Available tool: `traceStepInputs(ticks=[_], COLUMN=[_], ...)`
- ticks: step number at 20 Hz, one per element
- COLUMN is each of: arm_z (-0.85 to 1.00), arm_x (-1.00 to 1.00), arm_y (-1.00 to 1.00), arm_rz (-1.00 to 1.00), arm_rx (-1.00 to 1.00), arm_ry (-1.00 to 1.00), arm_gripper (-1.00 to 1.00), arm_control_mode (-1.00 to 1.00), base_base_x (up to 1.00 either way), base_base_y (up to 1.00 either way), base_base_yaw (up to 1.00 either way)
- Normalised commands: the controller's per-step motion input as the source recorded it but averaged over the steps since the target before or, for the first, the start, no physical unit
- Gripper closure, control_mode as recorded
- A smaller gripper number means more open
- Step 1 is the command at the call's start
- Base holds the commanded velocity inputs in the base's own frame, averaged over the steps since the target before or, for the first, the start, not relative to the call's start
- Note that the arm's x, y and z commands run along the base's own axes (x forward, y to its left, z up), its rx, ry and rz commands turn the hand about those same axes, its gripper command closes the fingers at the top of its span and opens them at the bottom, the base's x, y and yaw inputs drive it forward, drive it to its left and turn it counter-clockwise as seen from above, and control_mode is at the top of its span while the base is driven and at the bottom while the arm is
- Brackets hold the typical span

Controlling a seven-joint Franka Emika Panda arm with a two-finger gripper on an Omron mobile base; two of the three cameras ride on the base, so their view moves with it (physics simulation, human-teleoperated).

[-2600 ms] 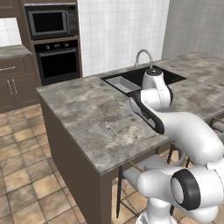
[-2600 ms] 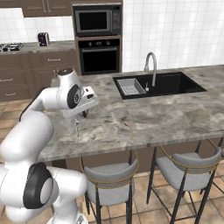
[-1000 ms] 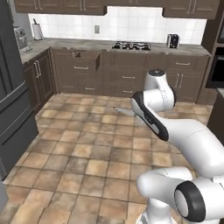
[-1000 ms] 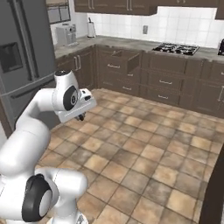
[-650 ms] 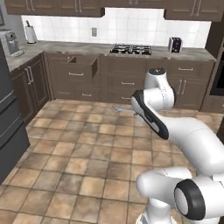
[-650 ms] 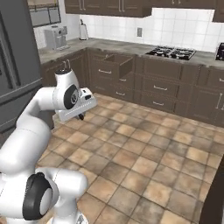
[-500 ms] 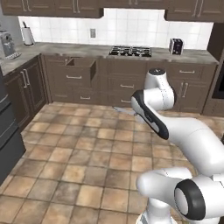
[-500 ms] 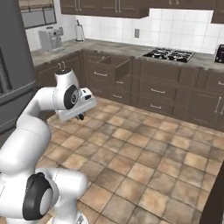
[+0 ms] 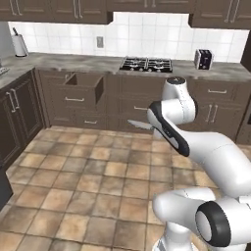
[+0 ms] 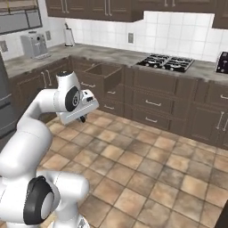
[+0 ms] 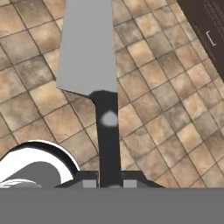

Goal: Pick up the metallic utensils from the counter and place them in the open drawer. Make sure not to pick up any wooden utensils.

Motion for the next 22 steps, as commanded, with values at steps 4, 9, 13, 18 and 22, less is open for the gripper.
traceStepInputs(ticks=[4,9,13,18,22], arm_z=[0.00,0.00,0.00,0.00,0.00], arm_x=[0.00,0.00,0.00,0.00,0.00], arm_y=[0.00,0.00,0.00,0.00,0.00], arm_rz=[0.00,0.00,0.00,0.00,0.00], arm_rx=[0.00,0.00,0.00,0.00,0.00], arm_ry=[0.00,0.00,0.00,0.00,0.00], arm_gripper=[1.00,1.00,1.00,1.00,1.00], arm_control_mode=[1.00,1.00,1.00,1.00,1.00], base_base_x=[1.00,1.00,1.00,1.00,1.00], base_base_y=[0.00,0.03,0.05,0.19,0.31], base_base_yaw=[0.00,0.00,0.00,0.05,0.19])
